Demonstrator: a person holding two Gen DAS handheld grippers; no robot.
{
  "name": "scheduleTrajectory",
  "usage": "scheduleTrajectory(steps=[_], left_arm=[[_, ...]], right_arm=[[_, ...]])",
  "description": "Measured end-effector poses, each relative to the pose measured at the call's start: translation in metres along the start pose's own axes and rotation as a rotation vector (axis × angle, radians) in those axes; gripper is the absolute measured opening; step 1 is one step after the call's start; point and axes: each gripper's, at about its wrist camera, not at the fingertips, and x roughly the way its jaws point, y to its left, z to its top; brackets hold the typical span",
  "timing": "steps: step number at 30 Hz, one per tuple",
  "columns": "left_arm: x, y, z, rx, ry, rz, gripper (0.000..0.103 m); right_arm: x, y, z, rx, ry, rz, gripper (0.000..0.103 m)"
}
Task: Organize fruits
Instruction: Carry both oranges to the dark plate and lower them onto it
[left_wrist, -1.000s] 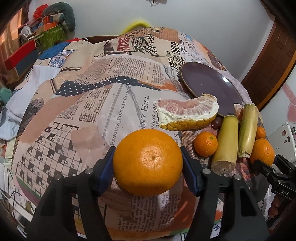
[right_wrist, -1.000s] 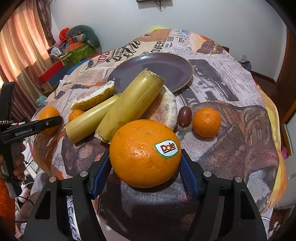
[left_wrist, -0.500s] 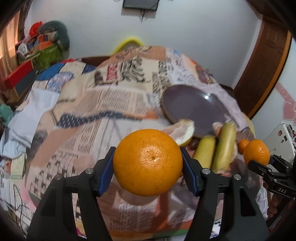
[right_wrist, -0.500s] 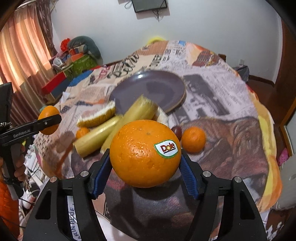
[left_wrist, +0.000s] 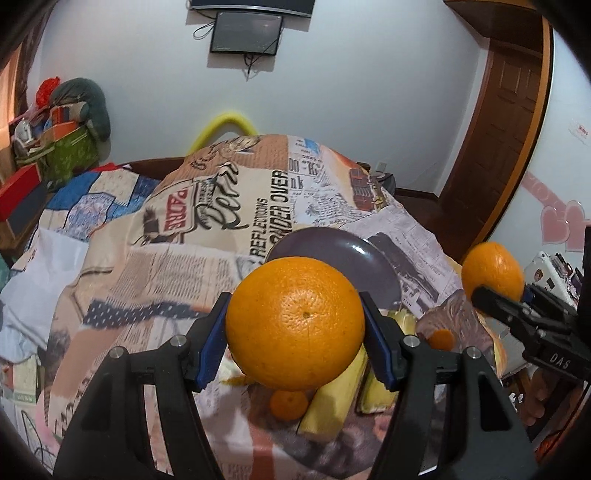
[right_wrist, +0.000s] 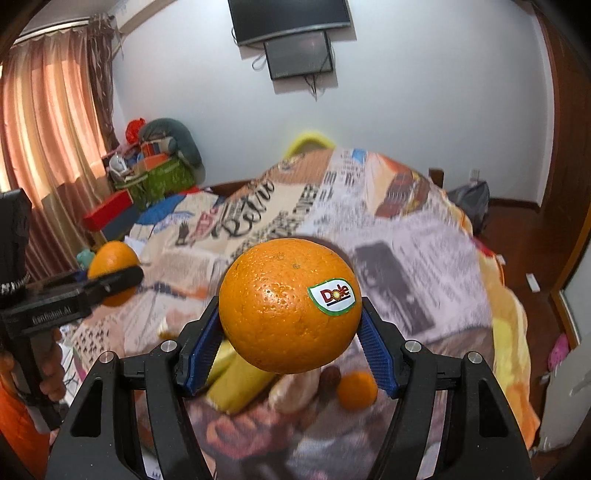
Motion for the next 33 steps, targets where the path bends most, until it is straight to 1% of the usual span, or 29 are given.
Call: scheduleTrajectory(steps=[7, 19, 24, 30, 33], left_arm=[[0.019, -0.007, 0.016, 0.016, -0.006, -0.007, 0.065], [0.06, -0.001, 0.043, 0.008, -0.015, -0.003, 0.065], [0.08, 0.0, 0.053, 0.008, -0.016, -0.008, 0.065], [0.112, 0.003, 0.061, 0.013, 0.018, -0.006, 0.065], [0.127, 0.004, 0.062, 0.009, 0.037, 0.0, 0.065]], right_arm=[[0.018, -0.001, 0.019, -0.02, -0.032, 0.008, 0.066], [0.06, -0.018, 0.037, -0.053, -0.014, -0.016, 0.066], [0.081, -0.025, 0.044, -0.06, 0.007, -0.034, 0.066], [0.106, -0.033, 0.046, -0.066, 0.049, -0.035, 0.066], [0.12, -0.035, 0.046, -0.081, 0.085, -0.031, 0.066]])
